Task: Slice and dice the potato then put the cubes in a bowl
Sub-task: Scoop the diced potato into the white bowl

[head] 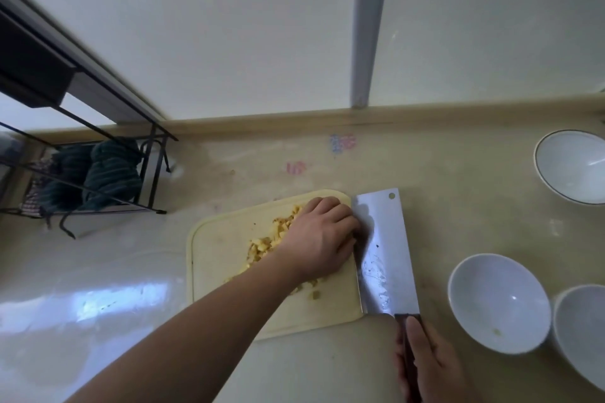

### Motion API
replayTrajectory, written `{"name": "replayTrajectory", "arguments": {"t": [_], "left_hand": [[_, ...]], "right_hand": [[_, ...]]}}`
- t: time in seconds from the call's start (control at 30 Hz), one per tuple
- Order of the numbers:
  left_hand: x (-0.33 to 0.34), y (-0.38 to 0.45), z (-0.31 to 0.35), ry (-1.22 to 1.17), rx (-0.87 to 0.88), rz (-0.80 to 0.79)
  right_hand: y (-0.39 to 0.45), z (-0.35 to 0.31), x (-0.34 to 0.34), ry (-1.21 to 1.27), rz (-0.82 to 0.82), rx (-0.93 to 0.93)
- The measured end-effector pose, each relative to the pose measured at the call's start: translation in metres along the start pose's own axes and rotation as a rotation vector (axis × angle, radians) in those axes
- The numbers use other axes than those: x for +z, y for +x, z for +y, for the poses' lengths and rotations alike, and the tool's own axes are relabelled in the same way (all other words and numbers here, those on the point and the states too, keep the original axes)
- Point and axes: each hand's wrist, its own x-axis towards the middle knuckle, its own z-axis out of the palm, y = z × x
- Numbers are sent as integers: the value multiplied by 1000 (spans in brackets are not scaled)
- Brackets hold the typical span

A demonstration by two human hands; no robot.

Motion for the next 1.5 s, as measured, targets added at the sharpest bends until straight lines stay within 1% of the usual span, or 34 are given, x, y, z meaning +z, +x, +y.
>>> {"name": "replayTrajectory", "arguments": {"t": [0.2, 0.37, 0.5, 0.63, 0.77, 0.83, 0.93, 1.03, 1.1, 1.2, 1.3, 1.4, 1.5], "left_hand": [[8, 7, 6, 60, -152, 92], [7, 11, 11, 96, -216, 88], [5, 13, 12, 72, -209, 61], [0, 2, 7, -7, -182, 22], [-8, -9, -1, -65, -104, 22], [-11, -16, -2, -19, -98, -34], [-18, -26, 3, 66, -244, -164], [-20, -34, 5, 101, -366, -260], [-17, -39, 5, 96, -358, -299], [-10, -43, 6, 105, -302, -265], [-6, -43, 6, 106, -281, -215], [-5, -43, 7, 88, -303, -164], [-4, -44, 6, 76, -355, -159]], "right_hand": [[0, -1, -2, -16, -47, -12], [-2, -2, -3, -1, -58, 14], [-5, -7, -4, -4, -67, 15], [-5, -11, -6, -70, -146, 53], [1, -18, -5, -184, -247, 94], [4, -26, -4, -294, -327, 104], [6, -35, -4, -425, -361, 97], [5, -39, -5, -475, -386, 120], [7, -40, -7, -493, -430, 155], [7, -44, -10, -496, -479, 200], [6, -48, -11, -488, -494, 195], [4, -45, -8, -473, -498, 199], [2, -41, -5, -467, -475, 233]]}}
